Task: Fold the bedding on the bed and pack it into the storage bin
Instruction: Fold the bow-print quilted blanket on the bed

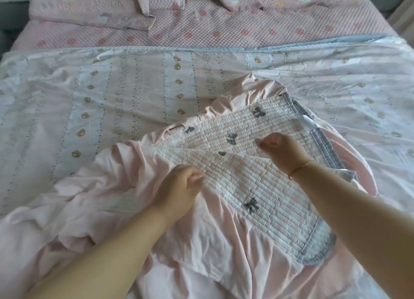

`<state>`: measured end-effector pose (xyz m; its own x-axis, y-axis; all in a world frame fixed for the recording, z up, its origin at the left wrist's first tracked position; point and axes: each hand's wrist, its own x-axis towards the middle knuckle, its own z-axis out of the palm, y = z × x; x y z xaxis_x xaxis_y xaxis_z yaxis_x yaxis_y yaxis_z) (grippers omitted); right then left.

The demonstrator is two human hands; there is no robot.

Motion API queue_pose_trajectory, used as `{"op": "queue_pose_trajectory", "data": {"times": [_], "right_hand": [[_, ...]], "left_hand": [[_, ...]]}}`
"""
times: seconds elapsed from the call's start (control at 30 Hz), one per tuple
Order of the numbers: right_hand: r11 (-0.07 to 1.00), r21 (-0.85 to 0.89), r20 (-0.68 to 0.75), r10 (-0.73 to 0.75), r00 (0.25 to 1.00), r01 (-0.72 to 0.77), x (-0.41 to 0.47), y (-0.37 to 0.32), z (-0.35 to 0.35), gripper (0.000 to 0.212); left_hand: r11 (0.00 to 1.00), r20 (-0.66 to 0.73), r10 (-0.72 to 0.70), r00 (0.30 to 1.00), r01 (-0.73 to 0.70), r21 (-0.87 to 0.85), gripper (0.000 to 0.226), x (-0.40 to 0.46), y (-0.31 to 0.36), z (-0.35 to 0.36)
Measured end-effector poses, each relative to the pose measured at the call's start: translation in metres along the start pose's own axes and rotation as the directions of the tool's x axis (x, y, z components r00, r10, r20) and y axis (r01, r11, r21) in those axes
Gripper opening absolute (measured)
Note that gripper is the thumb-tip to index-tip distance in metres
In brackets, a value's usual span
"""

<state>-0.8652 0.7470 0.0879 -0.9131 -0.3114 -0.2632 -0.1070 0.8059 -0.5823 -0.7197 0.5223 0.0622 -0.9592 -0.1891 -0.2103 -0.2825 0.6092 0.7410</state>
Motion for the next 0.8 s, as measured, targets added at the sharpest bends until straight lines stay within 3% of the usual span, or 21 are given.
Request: {"op": "queue_pose_trajectory", "data": {"times": [0.07, 0.13, 0.23, 0.33, 0.43, 0.53, 0.6, 0.67, 0.73, 0.8], "right_hand": [[0.988, 0.06, -0.076, 0.146, 0.986, -0.141, -0.022, 0.017, -0.013, 0.042], [0.945, 0.094, -0.141, 0.325, 0.935, -0.314, -0.044, 0.04, -0.023, 0.05], [0.805, 0.169, -0.198, 0.594, 0.78, -0.569, -0.066, 0.073, -0.026, 0.051], [0.711, 0.21, -0.095, 0.698, 0.709, -0.672, -0.073, 0.09, -0.014, 0.069], [0.689, 0.306, 0.039, 0.681, 0.732, -0.657, -0.074, 0.07, -0.006, 0.06], [0.653, 0.421, 0.193, 0.614, 0.765, -0.63, -0.076, 0.048, -0.001, 0.042], [0.655, 0.429, 0.27, 0.565, 0.78, -0.622, -0.073, 0.036, 0.0, 0.037], [0.642, 0.484, 0.273, 0.535, 0.799, -0.595, -0.062, 0.028, -0.003, 0.03], [0.565, 0.652, 0.212, 0.505, 0.837, -0.506, -0.046, 0.024, -0.012, 0.022], [0.452, 0.83, 0.104, 0.453, 0.885, -0.328, -0.029, 0.027, -0.025, 0.027]], "left_hand": [[0.983, -0.191, -0.156, 0.969, 0.17, 0.063, 0.025, 0.005, 0.002, -0.006], [0.913, -0.26, -0.368, 0.893, 0.4, 0.084, 0.033, 0.012, -0.001, -0.017], [0.82, -0.113, -0.553, 0.825, 0.563, 0.104, 0.042, 0.023, -0.014, -0.027], [0.798, 0.062, -0.592, 0.804, 0.595, -0.093, 0.052, 0.027, -0.019, -0.025], [0.777, 0.161, -0.573, 0.803, 0.595, -0.205, 0.051, 0.028, -0.014, -0.018], [0.733, 0.268, -0.531, 0.804, 0.594, -0.332, 0.027, 0.037, -0.001, -0.011], [0.703, 0.305, -0.537, 0.786, 0.617, -0.353, 0.033, 0.042, 0.006, -0.005], [0.669, 0.338, -0.538, 0.772, 0.635, -0.386, 0.042, 0.045, 0.011, -0.001], [0.639, 0.352, -0.501, 0.79, 0.613, -0.465, 0.025, 0.049, 0.021, 0.0], [0.546, 0.328, -0.48, 0.814, 0.57, -0.615, 0.015, 0.055, 0.031, -0.005]]}}
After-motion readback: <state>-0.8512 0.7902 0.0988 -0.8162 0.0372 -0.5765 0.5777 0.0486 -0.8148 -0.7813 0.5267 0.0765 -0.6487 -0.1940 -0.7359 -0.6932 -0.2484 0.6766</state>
